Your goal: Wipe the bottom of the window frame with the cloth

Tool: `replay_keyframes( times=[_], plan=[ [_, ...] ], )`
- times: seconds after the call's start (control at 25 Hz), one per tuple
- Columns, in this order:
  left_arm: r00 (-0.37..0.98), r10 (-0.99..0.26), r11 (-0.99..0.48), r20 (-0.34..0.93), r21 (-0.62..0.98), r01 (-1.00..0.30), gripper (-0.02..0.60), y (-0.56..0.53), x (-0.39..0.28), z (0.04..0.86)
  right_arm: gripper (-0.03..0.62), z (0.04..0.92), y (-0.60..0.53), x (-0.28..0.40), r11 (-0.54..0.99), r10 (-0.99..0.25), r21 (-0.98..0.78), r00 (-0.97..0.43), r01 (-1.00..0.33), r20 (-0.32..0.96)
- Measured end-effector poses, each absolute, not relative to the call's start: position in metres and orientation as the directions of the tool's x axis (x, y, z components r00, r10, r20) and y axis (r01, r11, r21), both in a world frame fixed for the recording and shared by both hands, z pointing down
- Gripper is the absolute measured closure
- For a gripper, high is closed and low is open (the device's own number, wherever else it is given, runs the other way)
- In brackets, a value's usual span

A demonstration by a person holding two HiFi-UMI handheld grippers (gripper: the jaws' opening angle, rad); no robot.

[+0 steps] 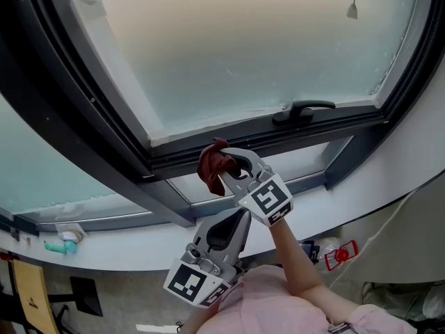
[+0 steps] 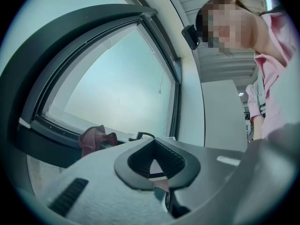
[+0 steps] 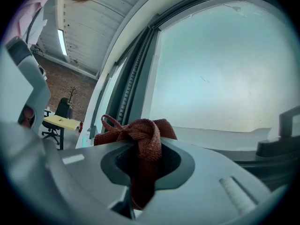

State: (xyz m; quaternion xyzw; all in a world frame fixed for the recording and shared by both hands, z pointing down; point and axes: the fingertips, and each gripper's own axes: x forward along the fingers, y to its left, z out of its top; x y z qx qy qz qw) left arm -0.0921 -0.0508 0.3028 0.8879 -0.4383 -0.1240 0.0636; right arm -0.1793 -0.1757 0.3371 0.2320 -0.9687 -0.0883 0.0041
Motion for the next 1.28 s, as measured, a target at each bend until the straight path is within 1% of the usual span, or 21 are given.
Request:
replay_keyframes(
  times=[0.4,0.6,0.88,1.04,1.28],
  plan=[
    [0.588,-0.793,-0.609,-0.161,0.214,-0.764,0.578,-0.054,-0.087,0.302,0.531,0.337,-0.179,-0.172,0.874,-0.452,0.184,-0.891,-0.450,-0.033],
    [0.592,-0.790,-0.613,-0.161,0.214,-0.760,0.578,-0.056,-0.084,0.302,0.531,0.337,-0.180,-0.169,0.878,-0.452,0.163,-0.891,-0.451,-0.030],
    [0.598,-0.785,-0.620,-0.161,0.211,-0.756,0.578,-0.058,-0.079,0.302,0.531,0.337,-0.182,-0.164,0.875,-0.445,0.192,-0.895,-0.444,-0.038],
    [0.601,-0.784,-0.621,-0.158,0.211,-0.755,0.578,-0.059,-0.077,0.303,0.531,0.337,-0.182,-0.163,0.879,-0.452,0.155,-0.891,-0.452,-0.039],
    [0.599,-0.785,-0.619,-0.156,0.213,-0.756,0.578,-0.059,-0.077,0.303,0.531,0.337,-0.182,-0.162,0.875,-0.452,0.172,-0.891,-0.452,-0.039]
  ],
)
